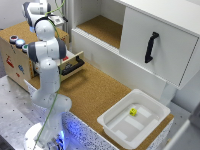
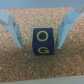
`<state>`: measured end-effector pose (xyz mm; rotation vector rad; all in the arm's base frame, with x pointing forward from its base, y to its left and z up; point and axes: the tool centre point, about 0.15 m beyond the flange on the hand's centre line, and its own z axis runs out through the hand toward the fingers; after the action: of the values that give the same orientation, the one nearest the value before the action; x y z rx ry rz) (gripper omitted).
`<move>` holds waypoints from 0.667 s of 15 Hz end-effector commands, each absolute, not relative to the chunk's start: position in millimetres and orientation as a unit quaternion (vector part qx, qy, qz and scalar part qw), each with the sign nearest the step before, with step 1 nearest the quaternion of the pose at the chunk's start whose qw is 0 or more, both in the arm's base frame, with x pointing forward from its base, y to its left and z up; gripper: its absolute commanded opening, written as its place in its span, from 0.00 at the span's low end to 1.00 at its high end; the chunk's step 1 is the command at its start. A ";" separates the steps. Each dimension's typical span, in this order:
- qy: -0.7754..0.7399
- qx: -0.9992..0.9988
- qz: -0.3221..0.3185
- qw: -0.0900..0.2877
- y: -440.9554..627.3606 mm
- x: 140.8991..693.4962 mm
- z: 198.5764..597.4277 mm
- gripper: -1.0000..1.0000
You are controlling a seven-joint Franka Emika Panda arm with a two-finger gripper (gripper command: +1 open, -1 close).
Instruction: Go towards the drawer and place the purple object
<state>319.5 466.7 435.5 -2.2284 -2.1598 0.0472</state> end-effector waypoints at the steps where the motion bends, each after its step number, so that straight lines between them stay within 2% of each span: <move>1: -0.681 -0.731 0.048 0.019 473.2 323.9 444.0 0.00; 5: -0.655 -0.755 0.030 0.032 447.3 321.1 454.5 0.00; 10: -0.609 -0.792 0.012 0.030 385.3 308.8 468.4 0.00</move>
<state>322.8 439.3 449.2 -2.3980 -2.0043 0.0994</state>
